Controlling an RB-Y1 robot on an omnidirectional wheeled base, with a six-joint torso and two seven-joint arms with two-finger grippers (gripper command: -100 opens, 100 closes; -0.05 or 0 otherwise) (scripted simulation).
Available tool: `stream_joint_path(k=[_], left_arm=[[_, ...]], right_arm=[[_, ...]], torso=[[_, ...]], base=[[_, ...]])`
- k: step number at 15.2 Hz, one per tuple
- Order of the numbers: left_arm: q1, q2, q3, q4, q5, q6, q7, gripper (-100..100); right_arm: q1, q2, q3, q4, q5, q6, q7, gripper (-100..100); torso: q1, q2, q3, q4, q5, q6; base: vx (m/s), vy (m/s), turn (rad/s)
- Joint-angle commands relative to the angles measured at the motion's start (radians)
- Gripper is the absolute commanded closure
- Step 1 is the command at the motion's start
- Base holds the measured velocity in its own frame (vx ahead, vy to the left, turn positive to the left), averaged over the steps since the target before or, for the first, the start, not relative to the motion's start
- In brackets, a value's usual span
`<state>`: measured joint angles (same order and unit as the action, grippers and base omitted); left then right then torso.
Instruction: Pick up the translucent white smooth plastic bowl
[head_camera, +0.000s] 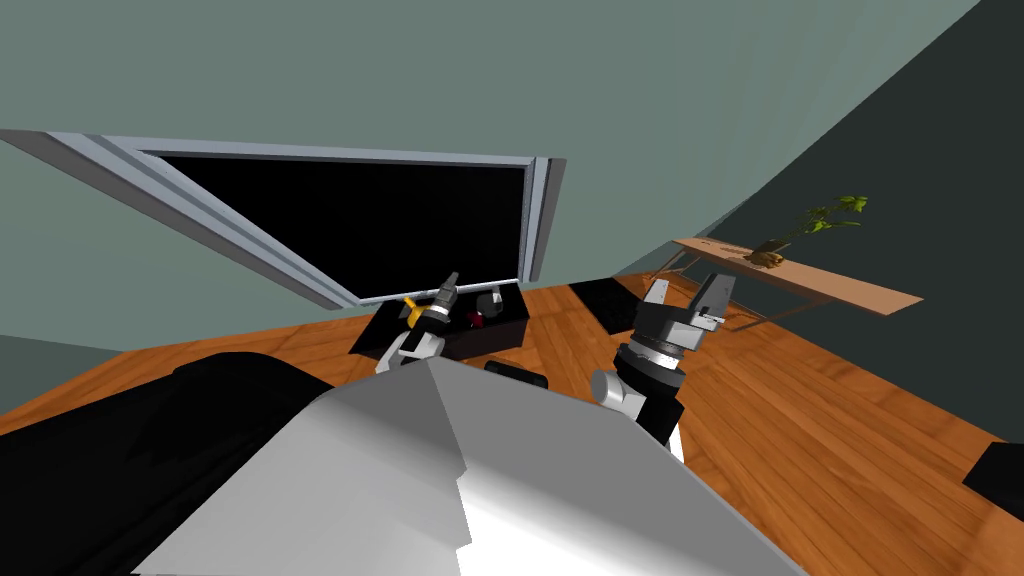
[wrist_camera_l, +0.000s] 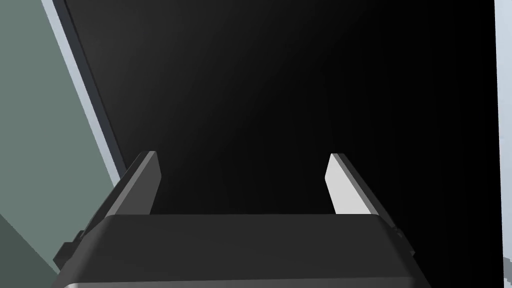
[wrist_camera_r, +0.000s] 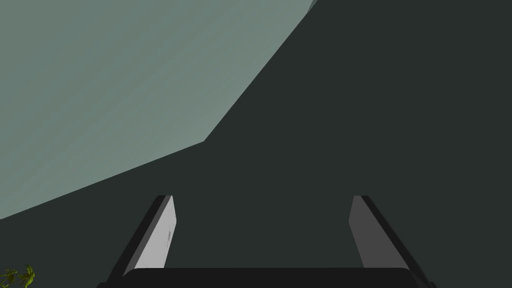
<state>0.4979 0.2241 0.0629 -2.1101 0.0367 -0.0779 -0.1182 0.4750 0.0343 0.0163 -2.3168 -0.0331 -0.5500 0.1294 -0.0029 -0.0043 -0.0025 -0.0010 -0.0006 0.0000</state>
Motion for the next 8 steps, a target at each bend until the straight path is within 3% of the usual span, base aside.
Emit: stream_joint_path(k=[1, 5, 8], left_arm=[[-0.001, 0.011, 0.010, 0.026, 0.011, 0.050, 0.006, -100], [-0.004, 0.018, 0.017, 0.046, 0.020, 0.107, 0.010, -100], [-0.012, 0.027, 0.033, 0.087, 0.038, 0.183, 0.020, -100]], right_arm=[[0.000, 0.000, 0.000, 0.000, 0.000, 0.000, 0.000, 0], [0.000, 0.000, 0.000, 0.000, 0.000, 0.000, 0.000, 0], [0.000, 0.000, 0.000, 0.000, 0.000, 0.000, 0.000, 0]], torso=[[0.000, 0.000, 0.000, 0.000, 0.000, 0.000], [-0.001, -0.001, -0.001, 0.000, 0.000, 0.000], [0.000, 0.000, 0.000, 0.000, 0.000, 0.000]], base=[[0.062, -0.059, 0.020], [0.066, -0.048, 0.016], [0.059, -0.049, 0.014]])
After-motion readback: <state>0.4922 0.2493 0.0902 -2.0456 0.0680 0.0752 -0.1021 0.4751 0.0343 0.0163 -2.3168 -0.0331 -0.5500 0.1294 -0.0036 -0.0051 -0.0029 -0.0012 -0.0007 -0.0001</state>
